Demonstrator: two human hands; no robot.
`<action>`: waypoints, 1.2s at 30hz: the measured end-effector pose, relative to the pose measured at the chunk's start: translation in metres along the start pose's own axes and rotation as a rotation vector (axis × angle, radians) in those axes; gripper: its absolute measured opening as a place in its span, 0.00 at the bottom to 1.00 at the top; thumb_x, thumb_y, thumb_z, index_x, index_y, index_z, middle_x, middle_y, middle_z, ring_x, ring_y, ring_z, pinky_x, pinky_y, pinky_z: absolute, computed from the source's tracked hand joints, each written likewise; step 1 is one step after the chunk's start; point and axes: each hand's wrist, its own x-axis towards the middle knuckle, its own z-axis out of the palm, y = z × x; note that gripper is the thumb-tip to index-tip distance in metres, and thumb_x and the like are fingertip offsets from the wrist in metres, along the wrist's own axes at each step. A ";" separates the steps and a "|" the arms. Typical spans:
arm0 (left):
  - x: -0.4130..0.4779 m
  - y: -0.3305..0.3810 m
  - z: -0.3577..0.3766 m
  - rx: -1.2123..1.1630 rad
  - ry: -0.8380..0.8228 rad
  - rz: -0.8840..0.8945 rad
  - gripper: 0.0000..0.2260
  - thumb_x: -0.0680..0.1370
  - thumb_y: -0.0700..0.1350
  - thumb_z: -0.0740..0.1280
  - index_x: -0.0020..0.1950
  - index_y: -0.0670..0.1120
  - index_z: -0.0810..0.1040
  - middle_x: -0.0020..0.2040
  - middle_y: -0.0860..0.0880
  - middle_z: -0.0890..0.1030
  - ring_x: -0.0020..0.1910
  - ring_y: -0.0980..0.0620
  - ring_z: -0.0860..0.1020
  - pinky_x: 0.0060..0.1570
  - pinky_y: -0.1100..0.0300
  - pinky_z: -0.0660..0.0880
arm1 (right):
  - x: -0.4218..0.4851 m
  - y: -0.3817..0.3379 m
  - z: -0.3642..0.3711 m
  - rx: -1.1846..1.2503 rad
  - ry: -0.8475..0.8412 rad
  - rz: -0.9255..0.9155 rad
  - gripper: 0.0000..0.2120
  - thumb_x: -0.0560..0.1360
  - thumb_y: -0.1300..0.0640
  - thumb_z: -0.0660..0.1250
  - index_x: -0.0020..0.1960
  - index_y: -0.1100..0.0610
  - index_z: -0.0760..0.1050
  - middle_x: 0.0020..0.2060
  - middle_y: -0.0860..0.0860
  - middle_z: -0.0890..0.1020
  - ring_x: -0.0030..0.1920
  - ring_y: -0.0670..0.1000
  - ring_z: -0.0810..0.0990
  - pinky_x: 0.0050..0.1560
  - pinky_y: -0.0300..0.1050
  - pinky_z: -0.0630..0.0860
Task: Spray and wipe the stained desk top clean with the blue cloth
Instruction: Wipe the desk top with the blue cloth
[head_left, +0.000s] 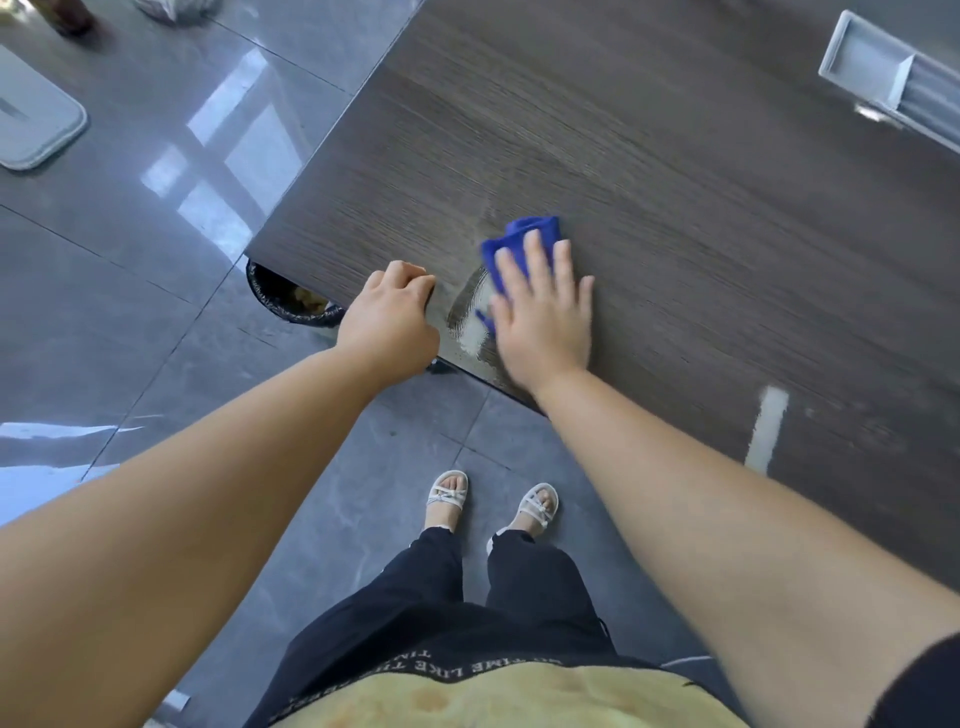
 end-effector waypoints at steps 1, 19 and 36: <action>-0.002 0.002 0.002 -0.020 0.016 -0.010 0.24 0.75 0.40 0.61 0.72 0.45 0.64 0.72 0.48 0.62 0.69 0.45 0.60 0.67 0.59 0.59 | -0.015 -0.004 0.004 -0.001 -0.002 -0.168 0.23 0.79 0.46 0.53 0.72 0.49 0.65 0.74 0.54 0.62 0.74 0.61 0.59 0.67 0.66 0.59; -0.015 0.071 0.046 0.087 0.017 0.211 0.24 0.75 0.45 0.60 0.72 0.47 0.63 0.75 0.45 0.58 0.73 0.42 0.53 0.73 0.48 0.50 | -0.112 0.087 -0.009 -0.048 -0.100 -0.269 0.22 0.79 0.48 0.51 0.71 0.49 0.66 0.73 0.52 0.64 0.73 0.59 0.60 0.68 0.65 0.59; -0.015 0.145 0.073 0.171 -0.128 0.556 0.24 0.75 0.44 0.62 0.71 0.47 0.66 0.74 0.47 0.61 0.73 0.45 0.55 0.73 0.49 0.50 | -0.185 0.187 -0.026 -0.062 -0.100 0.181 0.24 0.79 0.47 0.49 0.74 0.48 0.59 0.75 0.51 0.59 0.75 0.57 0.54 0.67 0.70 0.60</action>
